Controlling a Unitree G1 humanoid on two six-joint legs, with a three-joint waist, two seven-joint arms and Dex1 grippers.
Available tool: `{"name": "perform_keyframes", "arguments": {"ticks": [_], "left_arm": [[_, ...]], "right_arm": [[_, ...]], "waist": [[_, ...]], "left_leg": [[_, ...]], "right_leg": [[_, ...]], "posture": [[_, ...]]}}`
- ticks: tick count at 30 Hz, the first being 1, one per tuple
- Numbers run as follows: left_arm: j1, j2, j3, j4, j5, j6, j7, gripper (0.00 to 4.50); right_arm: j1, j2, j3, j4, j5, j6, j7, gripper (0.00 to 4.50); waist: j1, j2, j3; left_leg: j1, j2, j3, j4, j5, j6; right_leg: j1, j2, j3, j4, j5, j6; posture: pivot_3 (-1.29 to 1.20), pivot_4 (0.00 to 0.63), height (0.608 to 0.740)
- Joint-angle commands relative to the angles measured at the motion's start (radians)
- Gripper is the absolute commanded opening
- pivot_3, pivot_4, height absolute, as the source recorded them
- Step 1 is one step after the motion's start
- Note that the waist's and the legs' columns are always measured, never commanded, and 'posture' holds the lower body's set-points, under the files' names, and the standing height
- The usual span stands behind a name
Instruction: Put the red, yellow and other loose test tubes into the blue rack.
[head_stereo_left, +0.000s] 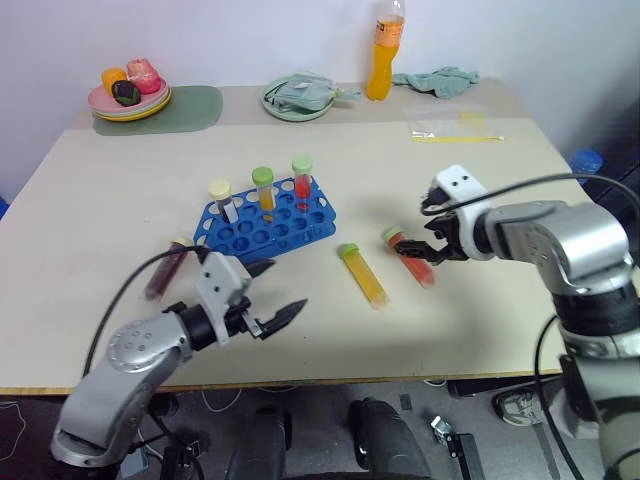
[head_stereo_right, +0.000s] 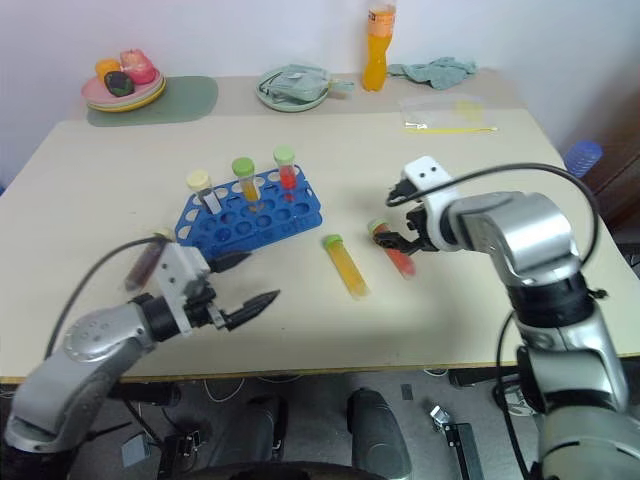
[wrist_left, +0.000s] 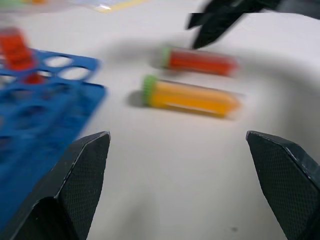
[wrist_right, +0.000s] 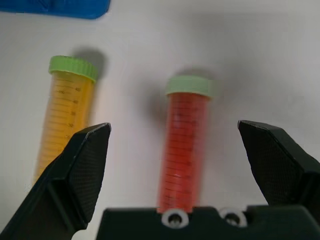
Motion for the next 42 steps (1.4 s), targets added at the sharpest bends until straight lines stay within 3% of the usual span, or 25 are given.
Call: {"name": "perform_keyframes", "arguments": {"ticks": [1,11,14,19,20,24,26,29,32,35,38,42], "left_arm": [[-0.02,-0.022,-0.04,0.009,0.031,-0.048,-0.002,4.5],[0.018,-0.057,-0.057,0.011,0.067,-0.094,0.012,4.5],[0.032,-0.062,-0.058,0.008,0.077,-0.105,0.018,4.5],[0.048,-0.059,-0.048,-0.005,0.077,-0.108,0.023,4.5],[0.049,-0.058,-0.045,-0.007,0.077,-0.107,0.023,4.5],[0.064,-0.05,-0.012,-0.017,0.071,-0.1,0.031,4.5],[0.077,-0.045,0.016,-0.012,0.066,-0.101,0.037,4.5],[0.095,-0.061,0.073,0.018,0.053,-0.11,0.056,4.5],[0.092,-0.09,0.117,0.07,0.068,-0.14,0.091,4.5],[0.066,-0.12,0.134,0.095,0.081,-0.152,0.129,4.5],[0.048,-0.137,0.141,0.088,0.083,-0.145,0.158,4.5],[0.041,-0.134,0.144,0.019,0.066,-0.097,0.189,4.5]], "right_arm": [[-0.081,0.019,0.03,0.118,0.007,0.03,-0.095,4.5],[-0.167,0.089,0.086,0.312,0.082,0.03,-0.231,4.5],[-0.169,0.112,0.082,0.345,0.083,0.03,-0.264,3.67],[-0.161,0.119,0.091,0.346,0.122,0.03,-0.291,1.08],[-0.162,0.111,0.093,0.333,0.138,0.03,-0.287,0.78],[-0.128,0.07,0.052,0.105,0.177,-0.021,-0.207,0.76],[-0.067,0.058,0.017,-0.043,0.171,-0.2,-0.155,0.76],[0.031,0.155,-0.103,-0.135,0.163,-0.533,-0.108,0.76],[0.115,0.344,-0.168,-0.139,0.175,-0.754,-0.131,0.76],[0.198,0.494,-0.085,-0.064,0.031,-1.043,-0.177,0.76],[0.244,0.57,-0.019,0.022,-0.079,-1.238,-0.187,0.76],[0.26,0.668,-0.03,0.209,-0.168,-1.445,-0.262,0.76]], "waist": [[0.004,0.0,0.0],[-0.003,0.0,0.0],[-0.003,0.0,0.0],[-0.001,0.0,0.0],[-0.002,0.0,0.0],[-0.002,0.001,0.001],[-0.003,0.001,0.001],[-0.005,0.001,0.0],[-0.006,0.0,0.0],[-0.005,0.0,0.0],[-0.002,0.0,0.0],[-0.004,0.0,0.0]], "left_leg": [[0.0,0.0,0.0,0.0,0.0,0.0],[-0.001,0.0,0.001,0.001,-0.001,0.001],[-0.001,0.0,0.001,0.001,-0.001,0.001],[-0.001,-0.001,0.001,0.001,-0.001,0.001],[-0.001,-0.001,0.001,0.001,-0.001,0.001],[-0.001,0.0,0.001,0.001,-0.001,0.001],[-0.003,0.0,0.0,0.001,-0.001,0.002],[-0.002,0.0,0.001,0.001,-0.001,0.002],[-0.001,0.001,0.001,0.001,-0.001,0.002],[0.0,0.001,0.001,0.002,-0.001,0.002],[-0.001,0.0,0.001,0.002,-0.001,0.002],[-0.001,0.0,0.001,0.002,-0.001,0.001]], "right_leg": [[0.0,0.0,0.0,0.0,0.0,0.0],[-0.001,0.0,0.0,0.001,0.0,0.0],[-0.001,0.0,0.0,0.001,0.0,0.0],[-0.001,0.0,0.0,0.001,0.0,0.0],[-0.001,0.0,0.0,0.001,0.0,0.0],[-0.002,0.0,0.0,0.001,0.0,0.0],[-0.003,0.0,0.0,0.001,0.0,0.001],[-0.003,0.001,0.0,0.001,0.0,0.001],[-0.002,0.001,0.0,0.002,0.0,0.001],[-0.001,0.001,0.0,0.002,0.0,0.001],[-0.001,0.0,0.0,0.002,0.0,0.001],[-0.001,0.0,0.0,0.003,0.0,0.001]], "posture": [[0.0,0.15,0.74],[0.0,0.15,0.74],[0.0,0.15,0.74],[0.0,0.15,0.74],[0.0,0.15,0.74],[0.0,0.15,0.74],[0.0,0.15,0.74],[0.0,0.15,0.74],[0.0,0.15,0.74],[0.0,0.15,0.74],[0.0,0.15,0.74],[0.0,0.15,0.74]]}}
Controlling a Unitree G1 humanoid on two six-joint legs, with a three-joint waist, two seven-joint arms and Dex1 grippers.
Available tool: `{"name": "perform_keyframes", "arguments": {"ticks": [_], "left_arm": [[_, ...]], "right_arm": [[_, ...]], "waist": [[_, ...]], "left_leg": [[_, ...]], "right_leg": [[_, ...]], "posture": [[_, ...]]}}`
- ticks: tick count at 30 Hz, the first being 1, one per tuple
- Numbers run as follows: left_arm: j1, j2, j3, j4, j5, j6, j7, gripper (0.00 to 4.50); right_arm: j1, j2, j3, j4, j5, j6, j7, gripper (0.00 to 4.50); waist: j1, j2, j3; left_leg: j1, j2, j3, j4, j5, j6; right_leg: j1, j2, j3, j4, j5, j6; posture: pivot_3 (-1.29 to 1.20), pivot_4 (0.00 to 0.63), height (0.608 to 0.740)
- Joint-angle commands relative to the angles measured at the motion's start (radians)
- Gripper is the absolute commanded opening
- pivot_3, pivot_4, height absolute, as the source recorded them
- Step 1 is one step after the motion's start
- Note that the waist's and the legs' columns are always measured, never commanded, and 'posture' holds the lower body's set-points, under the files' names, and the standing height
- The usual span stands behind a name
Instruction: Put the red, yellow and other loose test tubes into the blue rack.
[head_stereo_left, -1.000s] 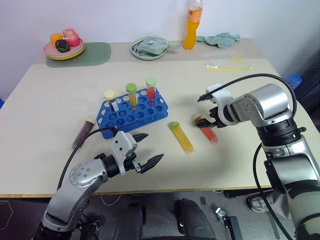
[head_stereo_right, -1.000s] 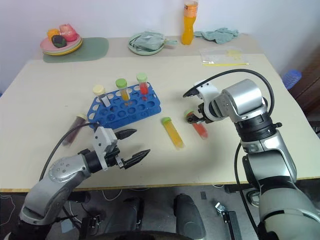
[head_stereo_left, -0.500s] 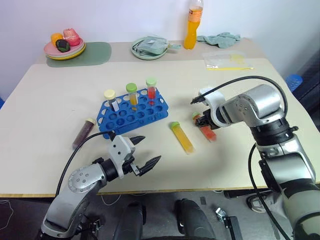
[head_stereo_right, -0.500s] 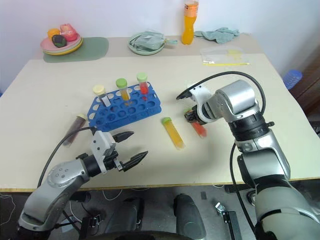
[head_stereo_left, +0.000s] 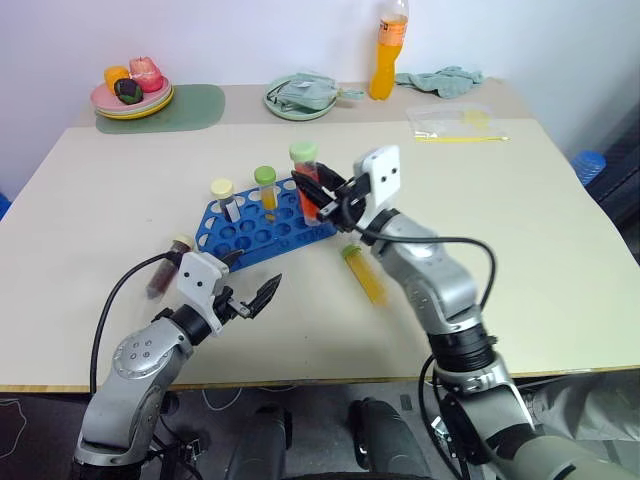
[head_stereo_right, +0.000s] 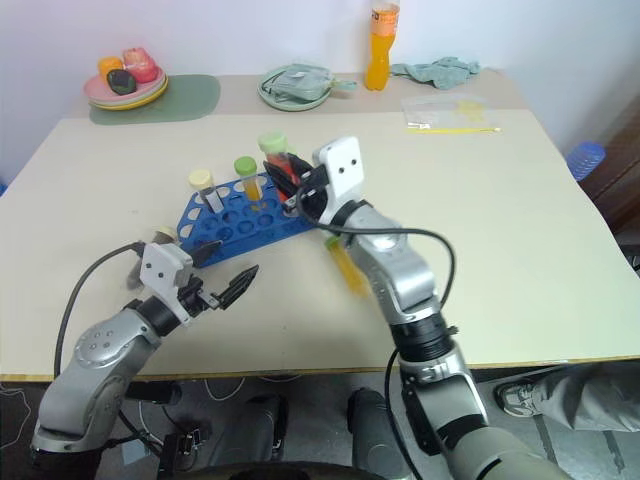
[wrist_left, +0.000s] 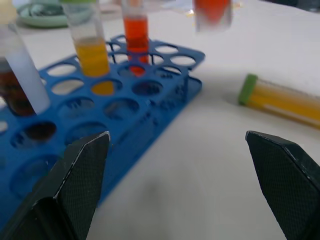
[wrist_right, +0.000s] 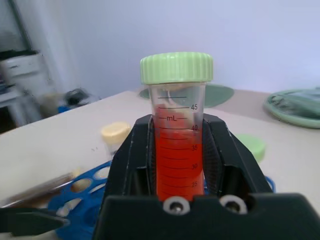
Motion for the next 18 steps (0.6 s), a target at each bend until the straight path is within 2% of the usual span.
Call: {"name": "perform_keyframes", "arguments": {"ticks": [1,18], "left_arm": [[-0.007,0.005,0.025,-0.092,-0.023,0.03,0.024,4.5],[-0.027,0.022,0.042,-0.128,-0.052,0.085,0.031,4.5]], "right_arm": [[-0.015,0.044,-0.032,0.093,-0.056,-0.162,-0.046,0.76],[-0.093,0.123,-0.088,0.43,-0.119,-0.402,-0.053,0.76]], "waist": [[0.0,0.0,0.0],[-0.022,0.0,0.0]], "left_leg": [[0.0,0.0,0.0,0.0,0.0,0.0],[0.0,0.0,0.0,0.0,0.0,0.0]], "right_leg": [[0.0,0.0,0.0,0.0,0.0,0.0],[0.0,0.0,0.0,0.001,0.0,0.0]], "posture": [[0.0,0.15,0.74],[0.0,0.15,0.74]]}}
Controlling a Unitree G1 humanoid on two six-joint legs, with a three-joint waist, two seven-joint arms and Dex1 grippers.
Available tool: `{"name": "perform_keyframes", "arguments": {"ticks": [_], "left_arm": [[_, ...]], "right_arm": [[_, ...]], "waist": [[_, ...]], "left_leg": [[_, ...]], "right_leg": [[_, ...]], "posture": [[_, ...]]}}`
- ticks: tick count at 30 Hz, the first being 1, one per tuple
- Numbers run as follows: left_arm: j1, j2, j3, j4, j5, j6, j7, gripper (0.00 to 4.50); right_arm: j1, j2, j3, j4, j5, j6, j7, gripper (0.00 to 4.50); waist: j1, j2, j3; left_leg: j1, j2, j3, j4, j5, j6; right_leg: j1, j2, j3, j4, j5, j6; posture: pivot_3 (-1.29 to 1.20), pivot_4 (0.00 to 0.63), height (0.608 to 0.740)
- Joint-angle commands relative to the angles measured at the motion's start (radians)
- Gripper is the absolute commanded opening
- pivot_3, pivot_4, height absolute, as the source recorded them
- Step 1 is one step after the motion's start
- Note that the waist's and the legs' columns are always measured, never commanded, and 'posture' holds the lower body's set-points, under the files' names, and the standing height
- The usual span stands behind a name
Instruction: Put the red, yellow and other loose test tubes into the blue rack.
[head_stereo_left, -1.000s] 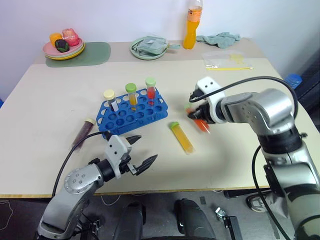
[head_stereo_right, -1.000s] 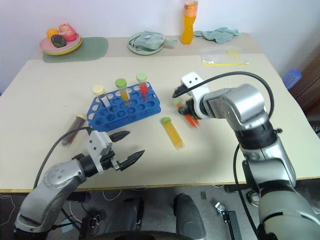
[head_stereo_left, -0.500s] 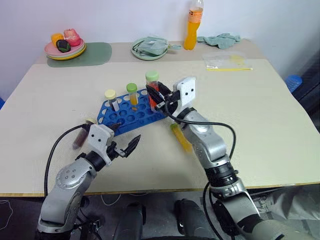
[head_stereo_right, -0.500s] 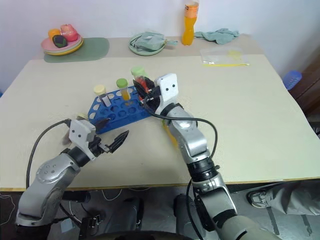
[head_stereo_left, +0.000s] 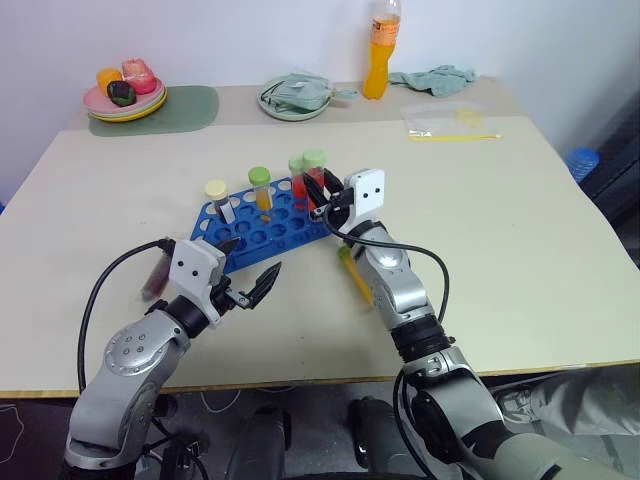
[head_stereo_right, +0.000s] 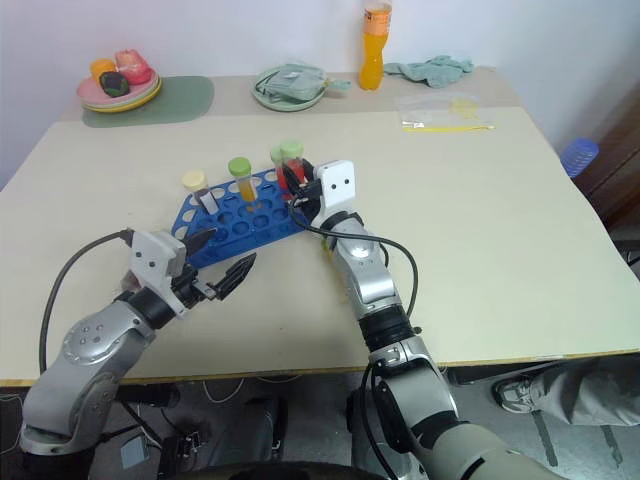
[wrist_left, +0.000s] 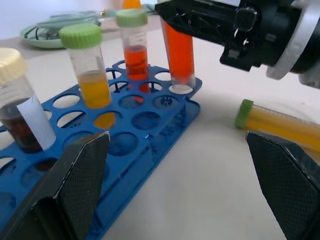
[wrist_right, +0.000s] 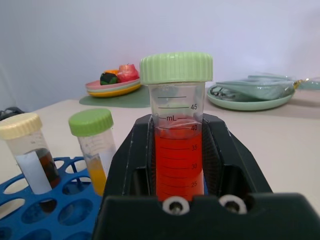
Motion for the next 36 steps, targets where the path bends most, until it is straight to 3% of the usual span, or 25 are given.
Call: {"name": "perform_keyframes", "arguments": {"ticks": [1,18,33,36], "left_arm": [[-0.002,0.003,0.014,-0.027,-0.011,-0.019,-0.008,4.5],[0.036,0.002,0.019,-0.007,-0.002,-0.062,-0.036,4.5],[0.061,0.003,0.018,0.041,0.009,-0.123,-0.067,4.5],[0.075,-0.001,0.017,0.053,0.015,-0.146,-0.074,4.5]], "right_arm": [[-0.021,0.023,-0.011,0.02,-0.007,-0.06,0.004,0.76],[0.013,0.074,-0.002,0.091,-0.019,-0.138,0.054,0.76],[-0.062,0.086,-0.036,0.269,-0.043,-0.25,0.011,0.76],[-0.045,0.085,-0.035,0.236,-0.026,-0.244,0.041,2.34]], "waist": [[-0.004,0.0,0.0],[-0.008,0.0,0.0],[-0.007,0.001,0.0],[-0.007,0.001,0.0]], "left_leg": [[0.0,0.0,0.0,0.0,0.0,0.0],[0.001,0.0,0.0,0.0,0.0,0.0],[0.002,0.0,0.0,0.0,0.0,0.0],[0.002,0.0,0.0,0.0,0.0,-0.001]], "right_leg": [[0.0,0.0,0.0,0.0,0.0,0.0],[0.0,0.0,0.001,0.001,0.0,0.0],[0.0,0.0,0.001,0.002,0.0,0.0],[0.001,0.0,0.001,0.002,0.0,-0.001]], "posture": [[0.0,0.15,0.74],[0.0,0.15,0.74],[0.0,0.15,0.74],[0.0,0.15,0.74]]}}
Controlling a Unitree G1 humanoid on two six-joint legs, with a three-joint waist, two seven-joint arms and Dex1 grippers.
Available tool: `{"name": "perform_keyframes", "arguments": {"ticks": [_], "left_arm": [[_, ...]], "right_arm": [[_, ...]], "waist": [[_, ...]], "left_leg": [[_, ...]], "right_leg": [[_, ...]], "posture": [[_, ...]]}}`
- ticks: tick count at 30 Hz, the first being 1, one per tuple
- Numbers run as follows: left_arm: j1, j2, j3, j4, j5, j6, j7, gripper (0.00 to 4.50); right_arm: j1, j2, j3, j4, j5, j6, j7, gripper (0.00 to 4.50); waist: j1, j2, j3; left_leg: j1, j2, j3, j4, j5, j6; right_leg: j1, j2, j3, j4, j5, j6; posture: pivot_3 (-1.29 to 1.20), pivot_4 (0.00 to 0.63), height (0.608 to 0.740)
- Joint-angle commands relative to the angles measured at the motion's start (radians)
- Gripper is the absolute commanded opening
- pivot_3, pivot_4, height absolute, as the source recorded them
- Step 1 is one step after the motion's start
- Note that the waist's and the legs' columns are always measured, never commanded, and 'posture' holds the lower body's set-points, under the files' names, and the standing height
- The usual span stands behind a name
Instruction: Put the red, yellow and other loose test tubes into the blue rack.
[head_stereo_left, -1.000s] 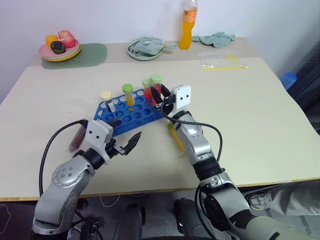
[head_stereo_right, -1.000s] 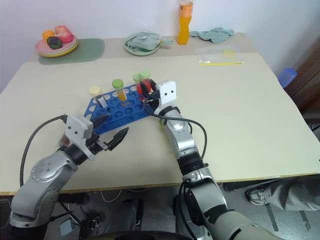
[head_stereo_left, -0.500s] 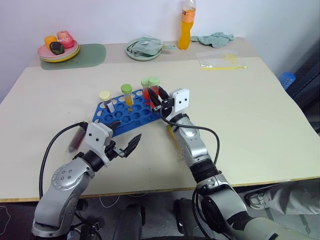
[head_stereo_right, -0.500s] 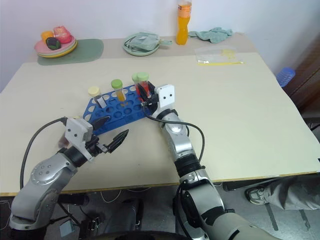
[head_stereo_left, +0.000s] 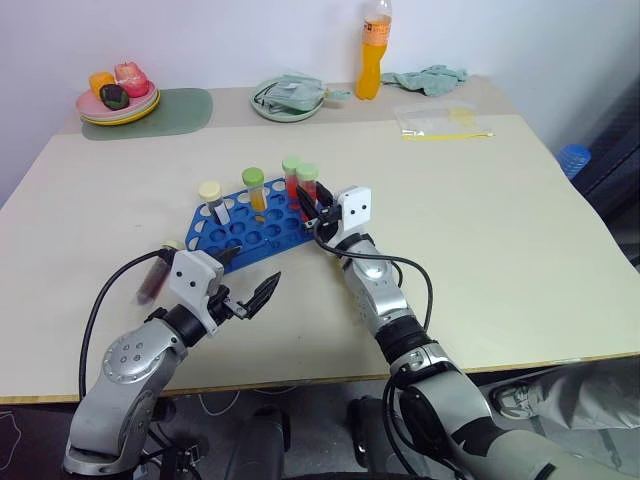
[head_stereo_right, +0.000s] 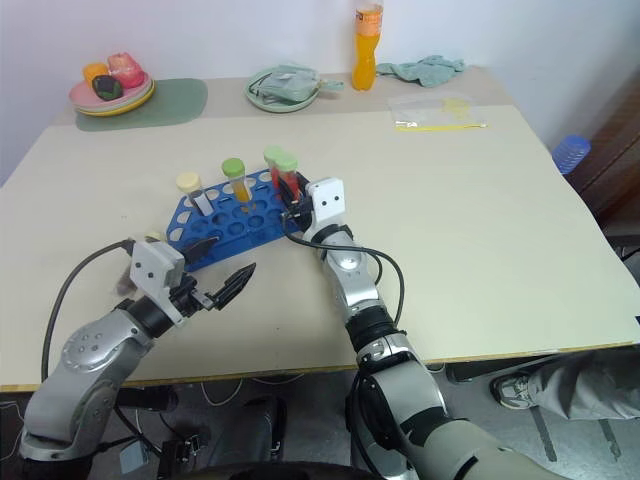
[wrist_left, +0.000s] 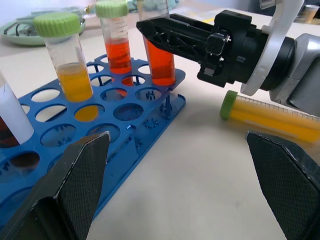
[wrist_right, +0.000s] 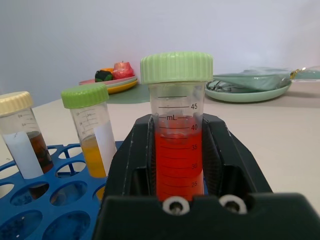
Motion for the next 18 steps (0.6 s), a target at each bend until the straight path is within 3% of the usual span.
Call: {"name": "perform_keyframes", "arguments": {"ticks": [1,4,10,14,18], "left_arm": [[0.016,-0.002,0.016,0.003,0.004,-0.047,-0.009,4.5],[0.025,-0.005,0.014,0.009,0.007,-0.064,-0.01,4.5],[0.038,-0.016,0.013,0.014,0.007,-0.087,-0.005,4.5],[0.024,-0.009,0.005,-0.001,-0.006,-0.067,-0.006,4.5],[-0.01,0.021,-0.03,-0.002,-0.015,-0.041,-0.051,4.5]], "right_arm": [[-0.008,0.024,0.0,-0.047,0.015,-0.006,0.022,2.9],[0.015,0.005,0.009,-0.121,-0.008,0.014,0.012,4.4],[0.142,-0.169,-0.038,-0.654,0.162,0.421,0.114,4.46],[0.201,-0.396,-0.09,-0.93,0.332,0.845,0.176,4.46],[0.184,-0.66,-0.024,-1.081,0.369,1.275,0.199,4.46]], "waist": [[0.001,0.0,0.0],[0.001,0.0,0.0],[0.014,0.0,0.0],[0.014,0.0,0.0],[0.007,0.0,0.0]], "left_leg": [[0.0,0.0,0.0,0.0,0.0,0.0],[0.0,0.0,0.0,0.0,0.0,0.0],[-0.001,-0.001,-0.002,0.0,0.0,0.0],[-0.001,-0.001,-0.001,0.0,0.0,0.0],[-0.001,-0.001,-0.001,0.0,0.0,0.0]], "right_leg": [[0.0,0.0,0.0,0.0,0.0,0.0],[0.0,0.0,0.0,0.0,0.0,0.0],[0.0,-0.002,0.0,-0.001,0.0,0.0],[0.001,-0.002,-0.001,-0.002,0.0,0.0],[0.001,-0.001,-0.001,-0.002,0.0,-0.001]], "posture": [[0.0,0.15,0.74],[0.0,0.15,0.74],[0.0,0.15,0.74],[0.0,0.15,0.74],[0.0,0.15,0.74]]}}
